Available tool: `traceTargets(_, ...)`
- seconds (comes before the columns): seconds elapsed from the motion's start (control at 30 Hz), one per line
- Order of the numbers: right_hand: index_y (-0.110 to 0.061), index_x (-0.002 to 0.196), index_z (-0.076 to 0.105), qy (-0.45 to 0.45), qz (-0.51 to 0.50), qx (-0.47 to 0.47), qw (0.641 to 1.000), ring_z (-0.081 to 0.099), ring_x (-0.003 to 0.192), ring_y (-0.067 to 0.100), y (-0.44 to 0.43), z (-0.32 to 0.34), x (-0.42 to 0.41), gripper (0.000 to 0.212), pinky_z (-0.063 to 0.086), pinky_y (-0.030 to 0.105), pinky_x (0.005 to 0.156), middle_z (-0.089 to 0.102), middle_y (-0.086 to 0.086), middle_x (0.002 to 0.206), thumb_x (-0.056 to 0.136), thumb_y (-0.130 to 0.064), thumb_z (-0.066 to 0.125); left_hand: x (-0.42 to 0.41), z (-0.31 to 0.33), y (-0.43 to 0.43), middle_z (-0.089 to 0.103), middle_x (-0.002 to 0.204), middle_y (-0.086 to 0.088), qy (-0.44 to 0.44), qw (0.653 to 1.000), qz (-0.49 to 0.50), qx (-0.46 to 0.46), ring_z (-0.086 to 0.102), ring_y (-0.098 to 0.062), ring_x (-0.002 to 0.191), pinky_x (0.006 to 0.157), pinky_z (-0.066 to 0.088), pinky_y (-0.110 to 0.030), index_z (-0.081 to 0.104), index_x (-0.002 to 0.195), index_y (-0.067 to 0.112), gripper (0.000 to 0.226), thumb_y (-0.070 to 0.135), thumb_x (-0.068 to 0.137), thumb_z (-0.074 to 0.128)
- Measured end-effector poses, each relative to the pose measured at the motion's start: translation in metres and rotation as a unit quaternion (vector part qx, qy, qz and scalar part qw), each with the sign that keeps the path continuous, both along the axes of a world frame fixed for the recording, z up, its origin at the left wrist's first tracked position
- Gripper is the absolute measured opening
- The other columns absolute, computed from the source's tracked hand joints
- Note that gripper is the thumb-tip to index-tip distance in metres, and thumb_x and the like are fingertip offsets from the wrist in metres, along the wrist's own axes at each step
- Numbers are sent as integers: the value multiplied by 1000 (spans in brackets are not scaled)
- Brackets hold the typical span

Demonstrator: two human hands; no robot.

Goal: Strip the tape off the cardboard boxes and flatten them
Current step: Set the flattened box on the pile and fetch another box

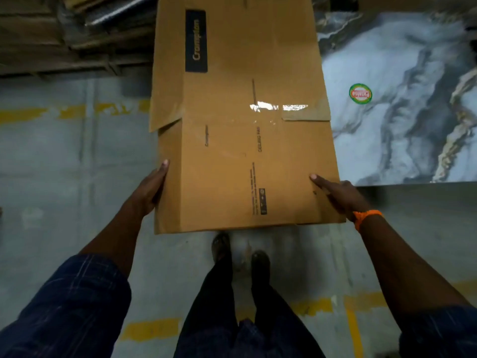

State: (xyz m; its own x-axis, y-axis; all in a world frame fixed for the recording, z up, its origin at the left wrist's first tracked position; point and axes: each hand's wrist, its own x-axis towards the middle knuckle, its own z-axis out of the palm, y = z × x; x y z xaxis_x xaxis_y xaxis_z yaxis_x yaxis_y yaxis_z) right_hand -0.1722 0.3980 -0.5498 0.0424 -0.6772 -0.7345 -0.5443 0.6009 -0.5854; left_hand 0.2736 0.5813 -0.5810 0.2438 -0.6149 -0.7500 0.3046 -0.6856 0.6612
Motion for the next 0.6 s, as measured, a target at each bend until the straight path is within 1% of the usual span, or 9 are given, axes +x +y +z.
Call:
traceTargets(0.03,-10,114,65,-5,-7,-17,1000,68,89,22,7,0,4,71,53,31,70,72,8,104,68,-61,85,-8,3,6,72,124,-8,-4,1000,20,-16,69,-29,114,100,52,-54,61,137,25,68,73,89,54)
traceTargets(0.1,-14,110,64,-24,-13,-28,999,66,89,19,17,2,5,60,53,30,73,70,2,100,71,-55,86,-7,9,16,74,117,-10,-42,996,71,-16,71,-31,108,96,54,-55,68,128,22,70,75,83,61)
traceTargets(0.17,-15,116,65,-52,18,36,998,69,97,25,10,5,-5,61,56,38,84,73,6,106,72,-51,85,4,15,22,74,119,-10,-49,997,59,17,70,-32,110,99,52,-56,65,131,20,81,78,73,69)
traceTargets(0.27,-10,126,62,-85,27,134,987,71,105,35,-13,5,-18,74,55,52,96,74,15,115,68,-49,86,16,19,23,66,132,-9,6,998,0,63,62,-31,122,106,46,-56,52,142,20,99,73,63,80)
traceTargets(0.33,-10,123,63,-88,20,125,988,71,104,37,-14,4,-15,74,54,55,96,75,15,110,65,-50,89,16,20,24,65,135,-10,56,996,18,72,62,-32,123,103,48,-56,51,143,23,99,68,62,85)
traceTargets(0.43,-9,111,69,-66,-12,35,997,72,95,34,8,13,-10,65,57,51,89,77,13,98,63,-48,90,8,29,35,66,132,-16,143,986,60,64,67,-34,116,91,57,-53,56,139,16,64,52,87,68)
traceTargets(0.47,-11,111,69,-59,-23,19,998,72,94,33,15,22,-10,62,58,51,88,77,12,98,64,-47,90,8,32,41,66,131,-19,176,980,69,62,69,-35,112,87,59,-53,59,137,13,60,47,89,68)
traceTargets(0.53,-14,113,69,-64,-25,15,998,73,94,35,24,41,-14,59,58,54,88,77,13,100,68,-46,88,9,37,55,63,134,-23,226,970,68,55,69,-38,111,89,59,-56,64,134,7,75,42,72,88)
traceTargets(0.6,-12,117,68,-84,-15,44,995,74,95,38,26,63,-21,54,59,53,86,76,17,104,77,-45,82,6,42,65,63,133,-24,241,968,35,55,68,-38,112,94,57,-56,68,130,5,86,43,58,97)
